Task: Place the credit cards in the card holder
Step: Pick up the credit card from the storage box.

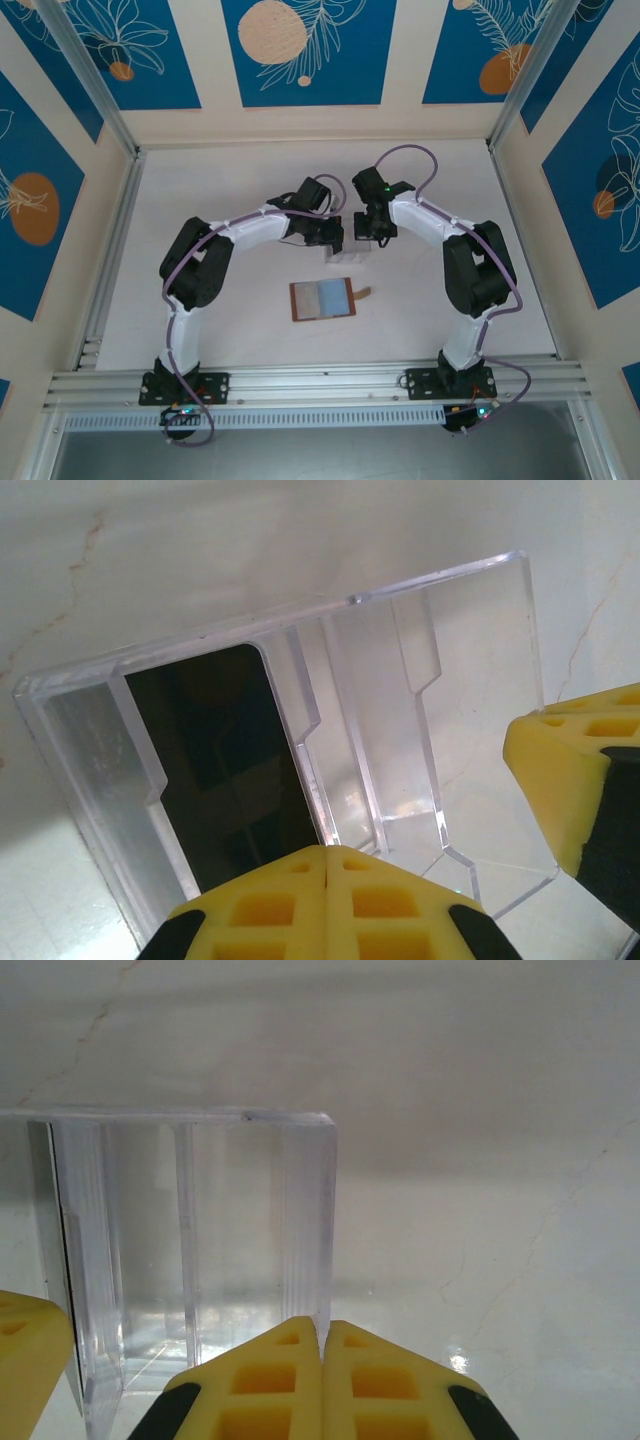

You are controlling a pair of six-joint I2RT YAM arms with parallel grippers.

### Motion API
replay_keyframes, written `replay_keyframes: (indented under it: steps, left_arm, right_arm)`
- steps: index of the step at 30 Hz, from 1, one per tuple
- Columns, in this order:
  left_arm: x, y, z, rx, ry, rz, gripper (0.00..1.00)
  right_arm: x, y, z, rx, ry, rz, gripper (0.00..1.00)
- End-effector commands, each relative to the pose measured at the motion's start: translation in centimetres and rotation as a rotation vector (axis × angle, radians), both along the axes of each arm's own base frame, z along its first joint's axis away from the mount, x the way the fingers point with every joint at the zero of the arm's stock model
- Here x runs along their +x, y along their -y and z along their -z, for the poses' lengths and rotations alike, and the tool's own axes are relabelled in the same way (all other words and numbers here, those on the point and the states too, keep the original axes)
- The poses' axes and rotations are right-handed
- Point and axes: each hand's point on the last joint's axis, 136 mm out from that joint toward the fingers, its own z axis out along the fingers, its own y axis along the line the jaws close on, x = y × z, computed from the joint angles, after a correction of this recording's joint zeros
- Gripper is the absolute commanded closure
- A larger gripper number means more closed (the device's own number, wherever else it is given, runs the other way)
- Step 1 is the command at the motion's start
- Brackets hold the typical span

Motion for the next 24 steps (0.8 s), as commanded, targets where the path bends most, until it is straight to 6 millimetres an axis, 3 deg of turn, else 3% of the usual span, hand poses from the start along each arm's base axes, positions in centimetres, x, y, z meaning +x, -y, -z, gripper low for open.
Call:
replay_keyframes:
  steps: [1,11,24]
  left_arm:
    - [0.4,-1.9,0.2,0.056,0.004,-0.025,1.00]
    - [0.5,-1.9,-2.2,-0.044,0.039,-0.019,1.00]
    - [1.4,-2.2,-0.4,0.060,0.027,-0.002,1.00]
  right_arm:
    - [-3.3,0.4,2.8,-0.019,-0.152,-0.031,1.00]
    - [-3.5,0.5,3.4,-0.021,-0.170,-0.030,1.00]
    - [-3.5,0.5,3.5,-0.022,-0.173,-0.032,1.00]
